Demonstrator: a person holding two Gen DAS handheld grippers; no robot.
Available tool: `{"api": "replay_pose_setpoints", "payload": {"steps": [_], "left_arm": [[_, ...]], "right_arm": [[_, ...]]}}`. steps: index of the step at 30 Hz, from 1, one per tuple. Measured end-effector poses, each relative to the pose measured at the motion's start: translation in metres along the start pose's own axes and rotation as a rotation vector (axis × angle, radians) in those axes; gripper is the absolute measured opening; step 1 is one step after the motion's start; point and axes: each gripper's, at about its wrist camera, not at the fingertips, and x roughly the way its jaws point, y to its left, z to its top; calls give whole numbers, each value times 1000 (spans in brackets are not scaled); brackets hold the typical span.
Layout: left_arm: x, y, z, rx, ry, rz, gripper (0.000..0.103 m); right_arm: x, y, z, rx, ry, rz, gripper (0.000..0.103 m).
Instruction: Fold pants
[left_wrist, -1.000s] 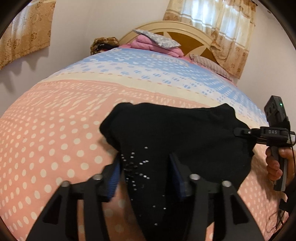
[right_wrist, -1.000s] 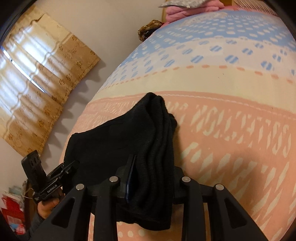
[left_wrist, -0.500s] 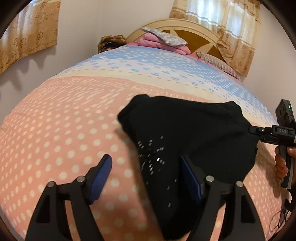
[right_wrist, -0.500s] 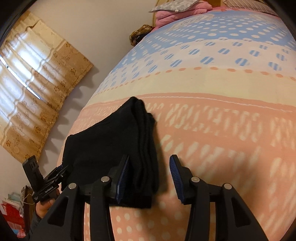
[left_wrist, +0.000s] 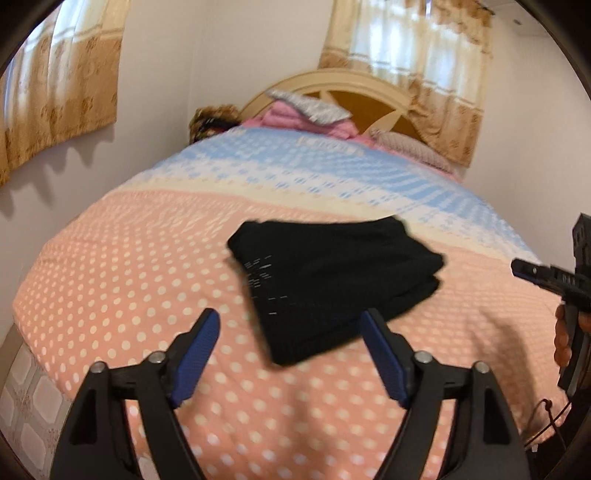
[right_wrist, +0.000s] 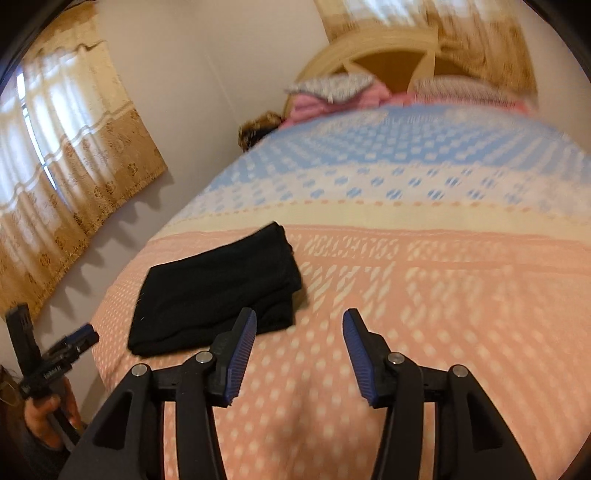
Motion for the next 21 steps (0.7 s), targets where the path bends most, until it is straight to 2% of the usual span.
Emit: {"api": "replay_pose_setpoints", "payload": {"steps": [2, 9, 12, 21], "left_arm": [[-15, -10, 1, 8, -36, -32, 93], [-43, -45, 3, 49, -98, -115, 97], [-50, -54, 2, 62, -109, -148, 98], [-65, -66, -3, 74, -131, -176, 98]], "right_arm": [[-28, 9, -12, -15, -31, -8, 55], [-93, 39, -41, -76, -101, -46, 56], [-108, 46, -43, -78, -122, -47, 56], [-137, 68, -54, -109, -147, -62, 56]]}}
